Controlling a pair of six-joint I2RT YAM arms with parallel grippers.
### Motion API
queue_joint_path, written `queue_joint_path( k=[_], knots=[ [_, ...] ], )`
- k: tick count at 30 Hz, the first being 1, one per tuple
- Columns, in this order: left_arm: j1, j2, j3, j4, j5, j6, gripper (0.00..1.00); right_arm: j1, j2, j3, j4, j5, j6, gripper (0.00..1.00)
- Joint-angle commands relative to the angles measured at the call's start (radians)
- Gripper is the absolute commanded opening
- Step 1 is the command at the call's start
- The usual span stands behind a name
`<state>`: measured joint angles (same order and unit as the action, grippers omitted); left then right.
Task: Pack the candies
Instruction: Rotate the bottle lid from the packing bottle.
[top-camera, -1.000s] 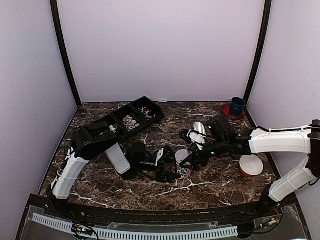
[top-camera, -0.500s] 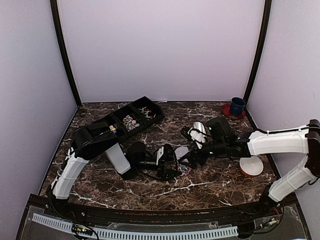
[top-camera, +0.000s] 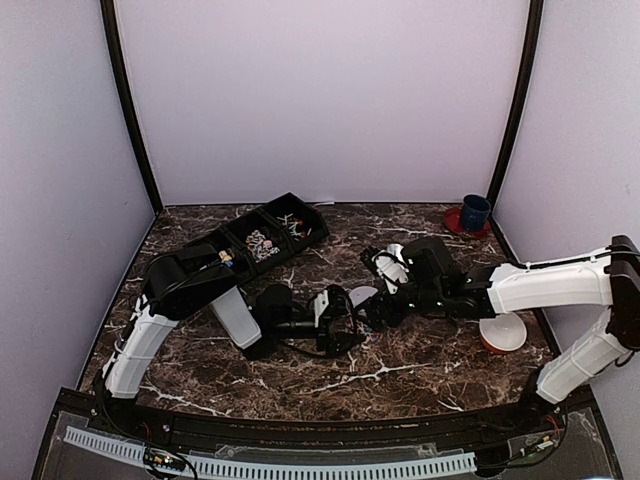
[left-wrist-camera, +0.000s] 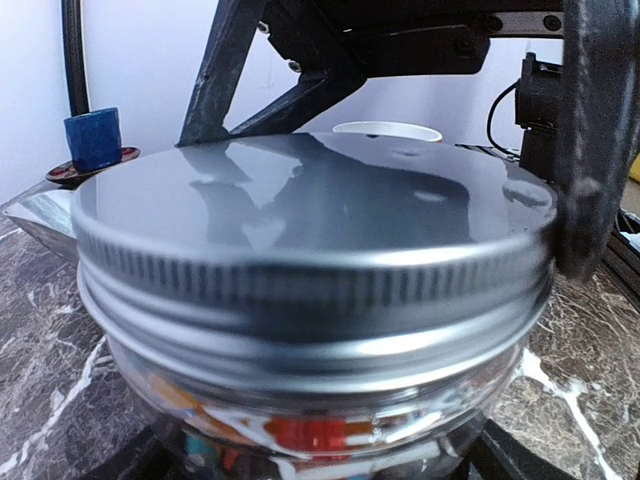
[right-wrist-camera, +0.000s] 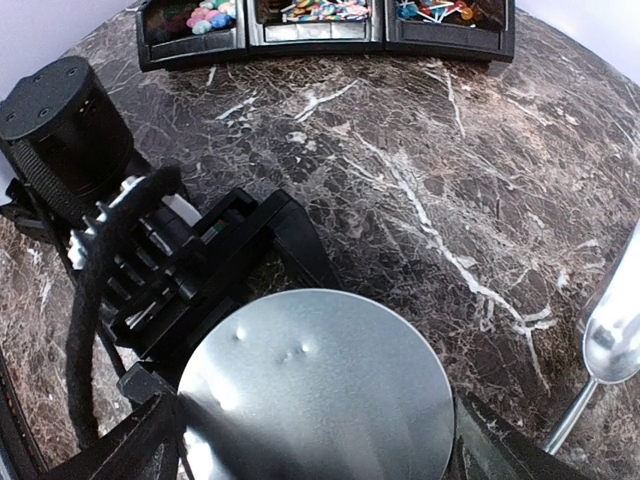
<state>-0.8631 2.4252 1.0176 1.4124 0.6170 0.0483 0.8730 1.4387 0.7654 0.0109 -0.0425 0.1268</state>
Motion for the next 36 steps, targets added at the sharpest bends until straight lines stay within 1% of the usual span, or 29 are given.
queue_joint_path(
  k=[1,5,10,15,19,24,29,36],
  knots=[
    [0.009,0.044,-0.037,-0.212,-0.094,-0.010,0.84,0.020,0.040,0.039,-0.085,0.074,0.061,0.88],
    [0.009,0.048,-0.028,-0.233,-0.045,-0.005,0.84,0.023,0.025,0.049,-0.115,0.074,0.013,0.88],
    [0.009,0.054,-0.016,-0.248,0.039,0.002,0.84,0.018,-0.011,0.087,-0.199,0.040,-0.096,0.87],
    [0.010,0.055,-0.011,-0.258,0.082,0.010,0.83,-0.011,-0.023,0.136,-0.295,-0.025,-0.163,0.87],
    [0.012,0.057,-0.010,-0.257,0.104,0.013,0.83,-0.033,-0.034,0.154,-0.322,-0.071,-0.205,0.88],
    [0.013,0.055,-0.014,-0.251,0.110,0.010,0.83,-0.049,-0.018,0.157,-0.325,-0.110,-0.225,0.89],
    [0.013,0.056,-0.013,-0.251,0.100,0.008,0.83,-0.049,0.003,0.146,-0.302,-0.116,-0.211,0.89],
    [0.013,0.056,-0.012,-0.253,0.059,0.003,0.84,-0.049,0.015,0.106,-0.256,-0.058,-0.150,0.89]
  ],
)
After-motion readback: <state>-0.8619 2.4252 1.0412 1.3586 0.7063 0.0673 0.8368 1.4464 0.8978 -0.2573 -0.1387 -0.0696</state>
